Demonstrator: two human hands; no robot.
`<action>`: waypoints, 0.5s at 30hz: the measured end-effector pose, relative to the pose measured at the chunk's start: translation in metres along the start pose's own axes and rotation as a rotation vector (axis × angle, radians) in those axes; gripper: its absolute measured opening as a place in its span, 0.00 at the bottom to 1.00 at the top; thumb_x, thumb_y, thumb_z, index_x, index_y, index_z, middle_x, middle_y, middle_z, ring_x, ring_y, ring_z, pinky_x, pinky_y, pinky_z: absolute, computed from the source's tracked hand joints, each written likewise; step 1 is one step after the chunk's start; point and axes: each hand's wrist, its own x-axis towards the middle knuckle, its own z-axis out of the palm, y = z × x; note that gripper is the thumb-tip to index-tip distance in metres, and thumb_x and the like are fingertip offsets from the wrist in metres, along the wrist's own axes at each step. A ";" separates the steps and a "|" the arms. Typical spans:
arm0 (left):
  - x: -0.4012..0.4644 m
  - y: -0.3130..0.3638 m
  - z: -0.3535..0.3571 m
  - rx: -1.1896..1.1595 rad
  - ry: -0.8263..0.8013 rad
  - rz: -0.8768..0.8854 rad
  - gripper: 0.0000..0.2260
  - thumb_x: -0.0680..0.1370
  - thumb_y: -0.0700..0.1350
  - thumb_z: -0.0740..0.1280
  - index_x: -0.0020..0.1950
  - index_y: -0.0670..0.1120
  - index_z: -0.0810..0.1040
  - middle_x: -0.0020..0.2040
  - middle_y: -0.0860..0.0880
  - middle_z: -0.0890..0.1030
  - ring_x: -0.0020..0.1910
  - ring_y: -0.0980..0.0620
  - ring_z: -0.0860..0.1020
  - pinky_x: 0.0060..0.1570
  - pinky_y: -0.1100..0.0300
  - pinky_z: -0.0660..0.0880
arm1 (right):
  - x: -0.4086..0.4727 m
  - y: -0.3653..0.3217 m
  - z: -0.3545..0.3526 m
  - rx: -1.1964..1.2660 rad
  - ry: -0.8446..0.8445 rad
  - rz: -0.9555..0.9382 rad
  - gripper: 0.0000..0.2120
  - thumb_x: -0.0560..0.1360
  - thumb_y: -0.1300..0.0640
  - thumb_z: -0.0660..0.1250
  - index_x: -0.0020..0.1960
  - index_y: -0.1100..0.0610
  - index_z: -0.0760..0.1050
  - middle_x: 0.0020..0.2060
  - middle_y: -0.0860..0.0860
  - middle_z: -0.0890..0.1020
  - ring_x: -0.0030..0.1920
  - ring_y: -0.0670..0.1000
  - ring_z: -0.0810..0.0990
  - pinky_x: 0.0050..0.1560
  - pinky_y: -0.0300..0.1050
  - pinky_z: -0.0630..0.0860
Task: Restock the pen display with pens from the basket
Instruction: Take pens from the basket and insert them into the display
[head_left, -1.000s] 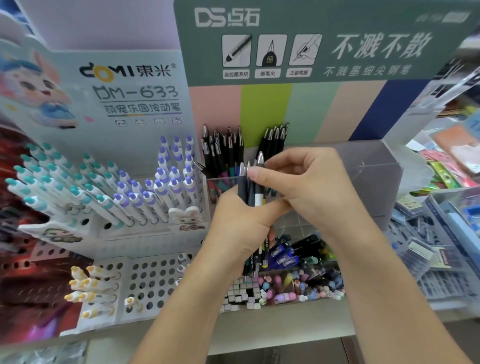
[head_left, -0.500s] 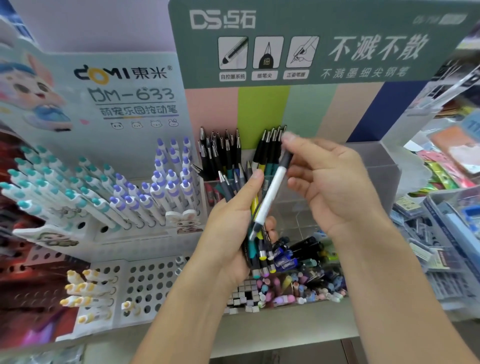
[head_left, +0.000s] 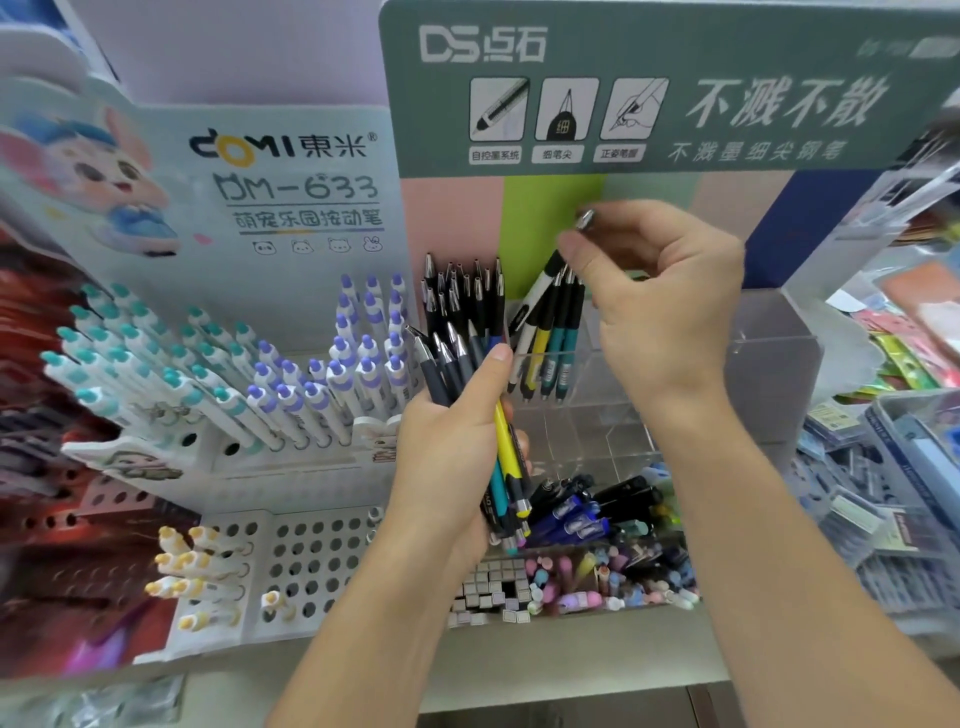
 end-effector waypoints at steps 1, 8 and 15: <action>0.001 0.000 0.000 0.003 0.005 0.006 0.25 0.76 0.54 0.73 0.63 0.36 0.76 0.32 0.49 0.74 0.25 0.52 0.73 0.26 0.60 0.72 | -0.002 0.003 0.004 -0.025 -0.022 0.010 0.07 0.72 0.61 0.77 0.49 0.53 0.84 0.39 0.44 0.85 0.40 0.42 0.84 0.44 0.38 0.81; 0.001 -0.003 -0.001 0.005 -0.009 0.005 0.23 0.75 0.55 0.74 0.58 0.38 0.76 0.33 0.48 0.73 0.25 0.52 0.72 0.27 0.59 0.72 | -0.005 0.017 0.023 -0.224 -0.085 0.008 0.13 0.68 0.66 0.78 0.47 0.53 0.80 0.35 0.45 0.80 0.36 0.46 0.80 0.40 0.43 0.80; 0.006 -0.007 -0.001 0.014 -0.070 -0.005 0.44 0.70 0.58 0.78 0.75 0.35 0.64 0.32 0.51 0.78 0.27 0.54 0.75 0.31 0.57 0.73 | -0.015 -0.005 0.005 -0.176 -0.140 0.140 0.04 0.74 0.56 0.76 0.40 0.52 0.84 0.32 0.43 0.83 0.32 0.40 0.80 0.35 0.34 0.77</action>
